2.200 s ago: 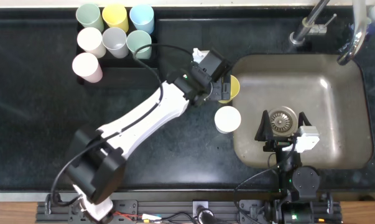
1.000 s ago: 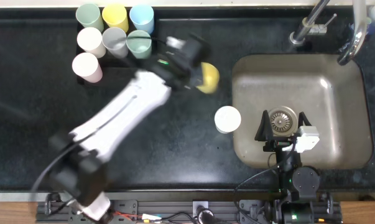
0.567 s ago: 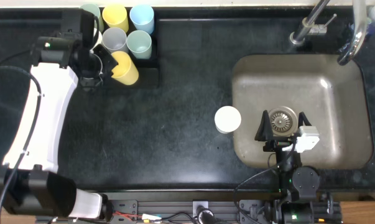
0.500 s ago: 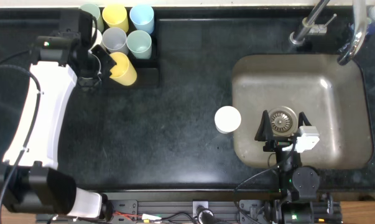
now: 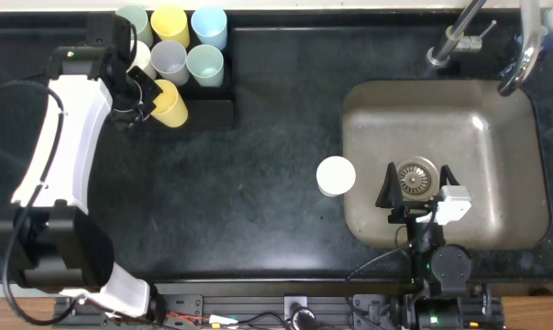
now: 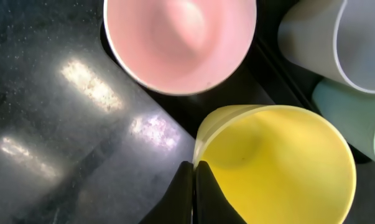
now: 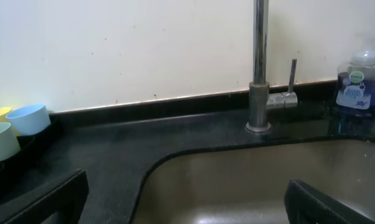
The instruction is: Store Cups
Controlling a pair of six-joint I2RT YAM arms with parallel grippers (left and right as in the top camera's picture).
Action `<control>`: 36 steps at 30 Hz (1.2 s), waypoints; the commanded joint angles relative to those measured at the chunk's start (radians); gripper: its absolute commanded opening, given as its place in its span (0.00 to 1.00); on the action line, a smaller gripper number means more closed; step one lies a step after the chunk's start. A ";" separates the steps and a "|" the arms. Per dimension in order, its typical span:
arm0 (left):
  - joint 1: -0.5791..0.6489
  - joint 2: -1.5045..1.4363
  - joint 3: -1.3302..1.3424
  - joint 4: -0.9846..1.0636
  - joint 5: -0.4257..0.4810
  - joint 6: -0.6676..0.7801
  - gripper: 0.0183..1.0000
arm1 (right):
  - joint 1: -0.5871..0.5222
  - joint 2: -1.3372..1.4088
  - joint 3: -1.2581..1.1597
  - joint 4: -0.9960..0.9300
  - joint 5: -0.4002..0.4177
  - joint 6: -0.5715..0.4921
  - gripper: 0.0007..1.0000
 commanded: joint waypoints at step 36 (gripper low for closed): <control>-0.023 0.140 -0.004 0.128 -0.065 -0.009 0.02 | 0.005 -0.008 -0.014 0.006 0.000 -0.003 1.00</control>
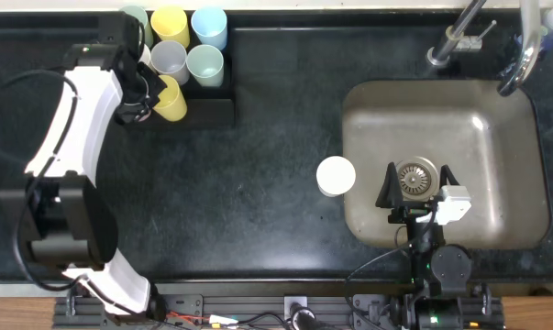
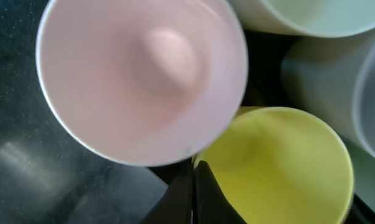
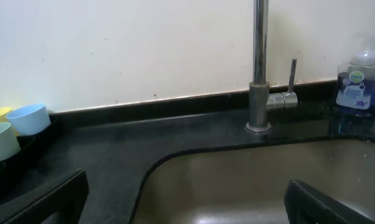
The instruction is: Store Cups
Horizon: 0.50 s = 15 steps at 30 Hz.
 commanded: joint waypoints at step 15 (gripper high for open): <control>-0.042 0.002 -0.003 0.004 -0.028 -0.003 1.00 | 0.005 -0.008 -0.014 0.006 0.000 -0.003 1.00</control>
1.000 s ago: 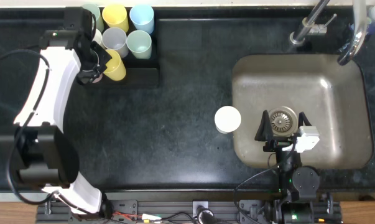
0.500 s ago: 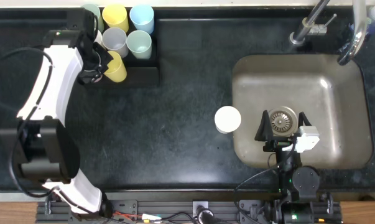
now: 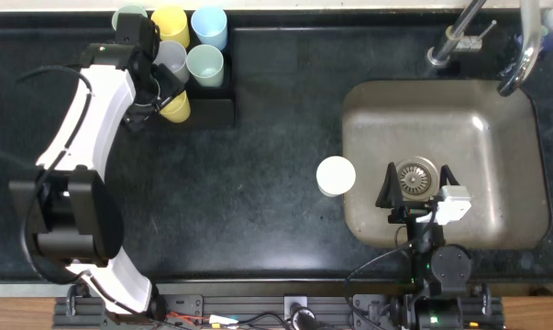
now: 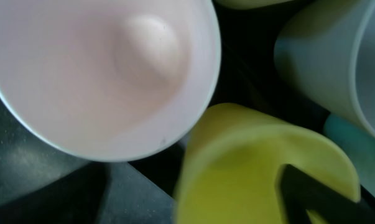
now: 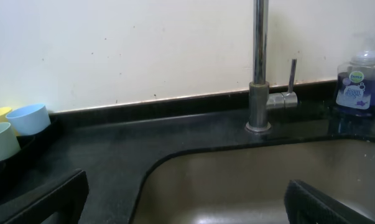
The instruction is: Store Cups
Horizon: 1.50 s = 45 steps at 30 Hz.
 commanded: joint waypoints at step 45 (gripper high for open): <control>0.010 -1.890 -1.514 1.079 0.098 1.015 1.00 | 0.005 -0.008 -0.014 0.006 0.000 -0.003 1.00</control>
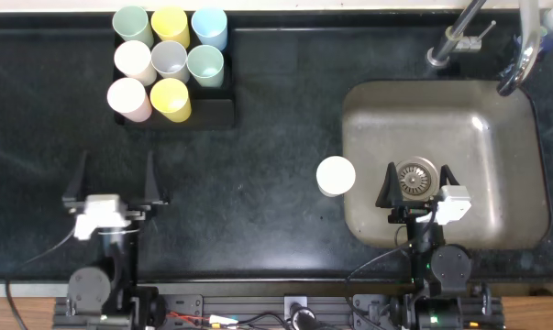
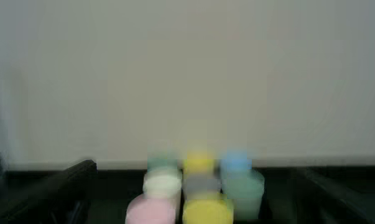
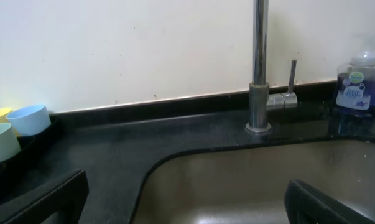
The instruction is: Store Cups
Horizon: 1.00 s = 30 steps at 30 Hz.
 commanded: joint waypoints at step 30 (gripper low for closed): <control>0.044 -0.099 -0.071 -0.352 0.028 0.119 1.00 | 0.005 -0.008 -0.014 0.006 0.000 -0.003 1.00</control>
